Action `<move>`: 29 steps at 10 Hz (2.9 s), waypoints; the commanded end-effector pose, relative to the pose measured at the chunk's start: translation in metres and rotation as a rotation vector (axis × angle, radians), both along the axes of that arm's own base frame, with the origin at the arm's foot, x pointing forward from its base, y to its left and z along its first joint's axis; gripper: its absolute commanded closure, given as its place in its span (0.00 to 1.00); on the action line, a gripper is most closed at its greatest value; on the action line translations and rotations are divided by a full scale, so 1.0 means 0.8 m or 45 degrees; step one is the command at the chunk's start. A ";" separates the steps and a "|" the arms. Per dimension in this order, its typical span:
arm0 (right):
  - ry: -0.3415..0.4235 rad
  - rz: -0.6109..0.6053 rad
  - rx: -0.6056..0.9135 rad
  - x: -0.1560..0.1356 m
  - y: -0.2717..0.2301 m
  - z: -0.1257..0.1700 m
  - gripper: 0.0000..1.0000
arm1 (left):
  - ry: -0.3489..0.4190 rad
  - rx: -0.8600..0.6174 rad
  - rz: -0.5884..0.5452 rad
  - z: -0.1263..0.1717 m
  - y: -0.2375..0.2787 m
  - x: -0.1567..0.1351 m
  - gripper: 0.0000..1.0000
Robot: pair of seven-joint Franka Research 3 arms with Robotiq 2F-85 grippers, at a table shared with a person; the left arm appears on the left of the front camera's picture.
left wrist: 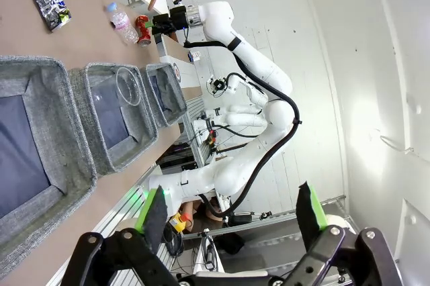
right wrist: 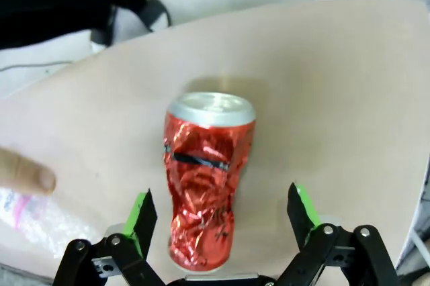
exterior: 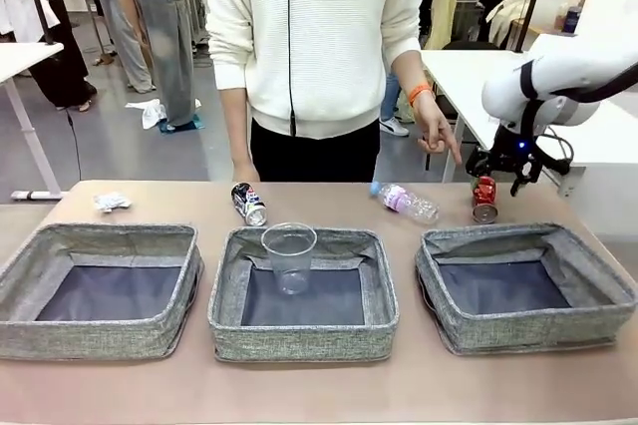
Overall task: Sort the waste into the appropriate baskets.
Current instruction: Pick up the waste item pointed out by the person.
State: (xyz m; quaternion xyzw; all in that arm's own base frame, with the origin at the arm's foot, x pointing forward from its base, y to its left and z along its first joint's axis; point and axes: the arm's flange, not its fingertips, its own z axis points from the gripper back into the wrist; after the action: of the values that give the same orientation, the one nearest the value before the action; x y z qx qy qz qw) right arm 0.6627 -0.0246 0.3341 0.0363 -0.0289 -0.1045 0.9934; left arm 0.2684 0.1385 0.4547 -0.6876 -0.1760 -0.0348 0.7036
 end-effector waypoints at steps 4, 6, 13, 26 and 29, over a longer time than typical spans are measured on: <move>0.013 -0.172 -0.057 0.014 0.010 -0.030 0.00 | 0.014 -0.011 -0.010 0.007 0.000 -0.004 0.00; 0.015 -0.186 -0.073 0.011 0.011 -0.030 0.00 | 0.014 -0.011 -0.010 0.007 0.000 -0.004 0.00; 0.015 -0.198 -0.055 -0.010 0.000 -0.031 1.00 | 0.014 -0.011 -0.010 0.007 0.000 -0.004 0.00; -0.129 0.447 0.055 -0.371 0.007 0.163 0.99 | 0.014 -0.011 -0.010 0.007 0.000 -0.004 0.00; -0.091 0.420 0.074 -0.365 0.008 0.156 0.99 | 0.014 -0.011 -0.010 0.007 0.000 -0.004 0.00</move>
State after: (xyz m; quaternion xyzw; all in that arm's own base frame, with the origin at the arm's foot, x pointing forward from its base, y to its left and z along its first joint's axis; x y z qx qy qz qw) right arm 0.3421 -0.0176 0.4487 0.0822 -0.0665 0.0669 0.9921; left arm 0.2677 0.1390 0.4551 -0.6876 -0.1768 -0.0347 0.7034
